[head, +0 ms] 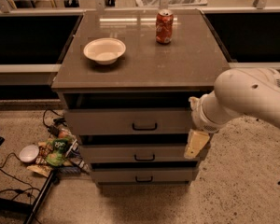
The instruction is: Open top drawer
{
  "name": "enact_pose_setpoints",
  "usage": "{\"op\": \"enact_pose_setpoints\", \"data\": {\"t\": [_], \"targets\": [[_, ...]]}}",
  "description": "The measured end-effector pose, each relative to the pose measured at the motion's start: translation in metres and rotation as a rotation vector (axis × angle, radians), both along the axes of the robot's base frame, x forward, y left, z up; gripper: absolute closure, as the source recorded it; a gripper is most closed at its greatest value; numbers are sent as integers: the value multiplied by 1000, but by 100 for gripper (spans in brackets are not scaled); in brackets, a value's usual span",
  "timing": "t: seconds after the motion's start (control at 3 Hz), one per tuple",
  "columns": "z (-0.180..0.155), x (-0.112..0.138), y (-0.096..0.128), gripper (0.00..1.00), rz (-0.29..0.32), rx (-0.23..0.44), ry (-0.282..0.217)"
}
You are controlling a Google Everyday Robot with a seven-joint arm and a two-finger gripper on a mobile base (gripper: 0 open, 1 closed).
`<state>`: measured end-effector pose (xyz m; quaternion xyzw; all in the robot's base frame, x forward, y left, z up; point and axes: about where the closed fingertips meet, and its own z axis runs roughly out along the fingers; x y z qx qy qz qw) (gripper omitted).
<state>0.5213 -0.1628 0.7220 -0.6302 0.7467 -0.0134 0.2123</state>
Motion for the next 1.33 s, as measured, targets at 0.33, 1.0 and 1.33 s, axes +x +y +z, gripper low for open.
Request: {"op": "enact_pose_setpoints", "data": {"t": [0.33,1.0,1.33], "targets": [[-20,19,2,0,16,-81,-22],[-53,58,5,0,41,-230,49],[-65,71,8,18,50,-280,106]]}}
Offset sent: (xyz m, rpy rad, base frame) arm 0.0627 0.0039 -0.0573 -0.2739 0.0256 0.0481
